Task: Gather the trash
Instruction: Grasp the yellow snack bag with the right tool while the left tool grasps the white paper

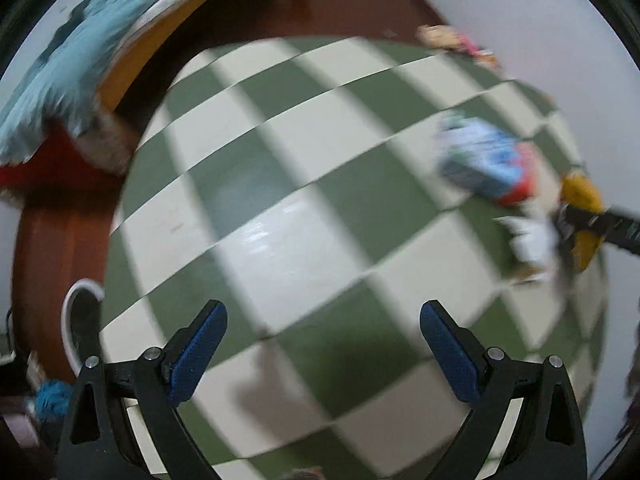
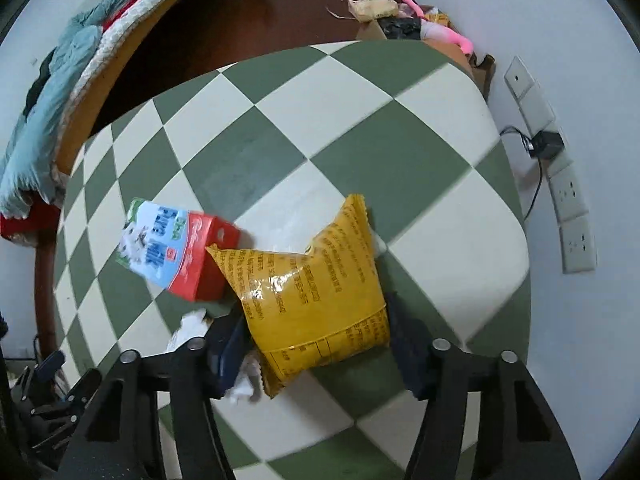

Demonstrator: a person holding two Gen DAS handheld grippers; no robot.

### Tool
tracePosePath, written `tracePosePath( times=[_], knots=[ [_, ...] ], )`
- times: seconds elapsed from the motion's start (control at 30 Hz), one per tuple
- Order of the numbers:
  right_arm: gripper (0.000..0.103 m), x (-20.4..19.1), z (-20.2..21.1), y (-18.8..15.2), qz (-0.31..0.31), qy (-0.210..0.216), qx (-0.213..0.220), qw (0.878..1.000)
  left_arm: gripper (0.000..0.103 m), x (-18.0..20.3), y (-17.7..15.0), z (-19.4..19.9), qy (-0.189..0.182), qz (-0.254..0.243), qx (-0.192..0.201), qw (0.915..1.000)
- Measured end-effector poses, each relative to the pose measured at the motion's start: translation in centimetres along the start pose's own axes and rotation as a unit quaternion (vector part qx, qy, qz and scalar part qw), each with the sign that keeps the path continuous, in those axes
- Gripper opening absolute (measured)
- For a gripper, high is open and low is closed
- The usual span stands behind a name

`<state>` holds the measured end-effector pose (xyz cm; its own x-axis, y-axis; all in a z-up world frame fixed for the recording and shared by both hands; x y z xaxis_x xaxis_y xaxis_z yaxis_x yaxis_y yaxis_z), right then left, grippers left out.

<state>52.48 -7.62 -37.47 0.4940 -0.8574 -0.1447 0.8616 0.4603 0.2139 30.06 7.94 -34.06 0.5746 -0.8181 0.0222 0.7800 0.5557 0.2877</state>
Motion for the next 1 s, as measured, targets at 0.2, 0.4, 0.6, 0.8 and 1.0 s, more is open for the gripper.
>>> tracePosePath(
  times=[0.2,0.4,0.6,0.8,1.0],
  knots=[
    [0.063,3.4,3.3,-4.4,-0.029,-0.072,0.034,0.996,0.098,8.4,0.4,-0.6,-0.076,-0.040,-0.012,0.9962],
    [0.062,6.5,2.8,-7.0,-0.082,-0.067,0.027,0.994,0.066,13.0,0.7,-1.7,-0.078,-0.096,0.000,0.9924],
    [0.061,7.5,2.4,-7.2,-0.084,-0.075,0.031,0.993,0.031,14.0,1.3,-1.5,-0.065,-0.142,0.035,0.9871],
    [0.060,6.8,3.1,-7.9,-0.075,-0.079,0.046,0.993,0.029,11.8,1.4,0.8,-0.055,-0.145,0.065,0.9858],
    [0.059,4.4,5.5,-8.5,-0.052,-0.079,0.070,0.993,0.029,8.7,1.8,4.0,-0.043,-0.124,0.092,0.9870]
  ],
)
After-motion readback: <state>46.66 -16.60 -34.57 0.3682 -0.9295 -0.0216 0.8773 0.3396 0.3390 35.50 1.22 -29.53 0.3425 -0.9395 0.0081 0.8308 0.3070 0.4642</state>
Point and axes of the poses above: each gripper's, at about its wrist camera, not at the fingertips, and z roughly against the way its jaws point, x to its right, y to its top, the point moved 6 cm from there along -z, roughly the way its jaws point, and after that the axes turned 4 degrees about z, right-handed, at the moved point
